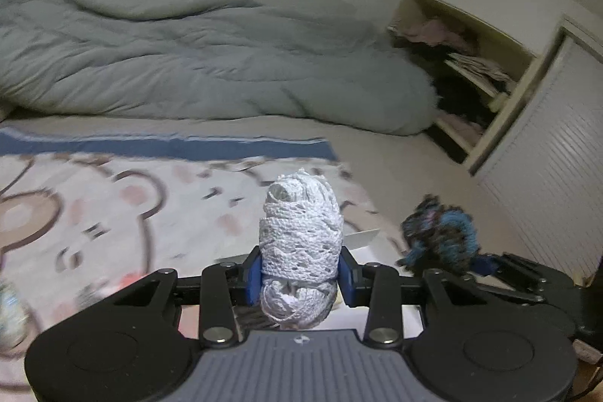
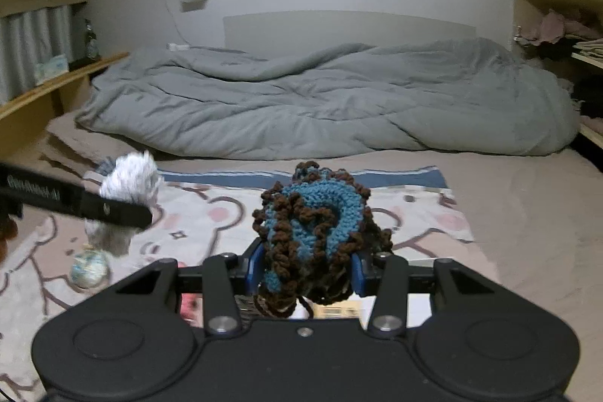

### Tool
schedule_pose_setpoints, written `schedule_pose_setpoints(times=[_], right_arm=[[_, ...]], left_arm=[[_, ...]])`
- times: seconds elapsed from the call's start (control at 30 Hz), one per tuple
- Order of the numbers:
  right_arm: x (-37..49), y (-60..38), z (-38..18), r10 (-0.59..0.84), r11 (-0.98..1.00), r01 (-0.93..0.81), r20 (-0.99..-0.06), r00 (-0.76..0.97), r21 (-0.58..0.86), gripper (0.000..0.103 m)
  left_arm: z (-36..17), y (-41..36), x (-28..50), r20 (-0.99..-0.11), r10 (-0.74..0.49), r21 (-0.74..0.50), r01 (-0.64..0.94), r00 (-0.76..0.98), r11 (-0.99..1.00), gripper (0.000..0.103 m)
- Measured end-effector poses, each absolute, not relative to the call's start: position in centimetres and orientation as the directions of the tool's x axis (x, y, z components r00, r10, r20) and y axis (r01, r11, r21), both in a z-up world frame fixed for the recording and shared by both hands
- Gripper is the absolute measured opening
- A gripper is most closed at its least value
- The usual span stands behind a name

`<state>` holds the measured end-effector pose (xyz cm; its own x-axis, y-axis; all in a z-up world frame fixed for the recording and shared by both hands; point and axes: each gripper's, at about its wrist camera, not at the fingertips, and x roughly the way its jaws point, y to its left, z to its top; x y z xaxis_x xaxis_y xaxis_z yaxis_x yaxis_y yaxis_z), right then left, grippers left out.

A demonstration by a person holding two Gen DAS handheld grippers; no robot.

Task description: Organize objects

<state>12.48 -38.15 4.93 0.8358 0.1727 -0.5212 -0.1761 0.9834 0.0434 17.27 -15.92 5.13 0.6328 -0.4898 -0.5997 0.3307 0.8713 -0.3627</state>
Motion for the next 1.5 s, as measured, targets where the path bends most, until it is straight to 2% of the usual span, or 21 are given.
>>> schedule_pose_setpoints(times=[0.23,0.43,0.6,0.8,0.93,1.07,1.33,1.4,1.47,1.5], right_arm=[[14.4,-42.1,3.3,0.104,0.993,-0.113,-0.551,0.828,0.018,0.045],[15.6,-44.9,0.9,0.062,0.997,-0.076,-0.565,0.823,0.0,0.045],[15.9,-46.2,-1.7,0.004,0.998,-0.042,-0.587,0.809,-0.051,0.045],[16.2,-46.6,-4.6,-0.011,0.996,-0.045,-0.614,0.789,-0.075,0.045],[16.4,-47.1,-5.7,-0.022,0.992,-0.061,-0.633,0.774,-0.108,0.045],[17.1,-47.5,-6.4,-0.02,0.992,-0.064,-0.646,0.764,-0.106,0.045],[19.4,-46.4,-7.5,0.009,0.986,-0.119,-0.672,0.741,-0.118,0.045],[20.2,-46.2,-7.5,0.015,0.986,-0.122,-0.671,0.741,-0.113,0.046],[20.9,-46.2,-7.6,0.012,0.987,-0.117,-0.667,0.745,-0.113,0.05],[21.1,-46.2,-7.6,0.002,0.987,-0.106,-0.667,0.745,-0.116,0.053]], left_arm=[[2.3,-22.4,20.0,-0.586,-0.582,-0.442,0.38,0.564,0.813,0.041],[-1.6,-25.9,22.3,-0.533,-0.655,-0.554,0.364,0.536,0.749,0.041],[-6.4,-28.4,24.4,-0.505,-0.726,-0.657,0.337,0.466,0.674,0.041],[-12.4,-30.5,26.0,-0.534,-0.754,-0.71,0.281,0.383,0.646,0.041],[-14.4,-31.1,26.8,-0.563,-0.743,-0.702,0.264,0.362,0.661,0.041],[-15.8,-31.4,27.7,-0.619,-0.692,-0.645,0.262,0.371,0.718,0.041],[-15.5,-30.2,29.2,-0.646,-0.627,-0.579,0.256,0.436,0.774,0.041],[-15.4,-29.9,29.4,-0.638,-0.647,-0.603,0.252,0.417,0.757,0.043],[-15.1,-29.9,29.6,-0.629,-0.672,-0.631,0.248,0.39,0.735,0.063],[-14.9,-30.2,29.5,-0.629,-0.673,-0.626,0.26,0.39,0.735,0.064]])
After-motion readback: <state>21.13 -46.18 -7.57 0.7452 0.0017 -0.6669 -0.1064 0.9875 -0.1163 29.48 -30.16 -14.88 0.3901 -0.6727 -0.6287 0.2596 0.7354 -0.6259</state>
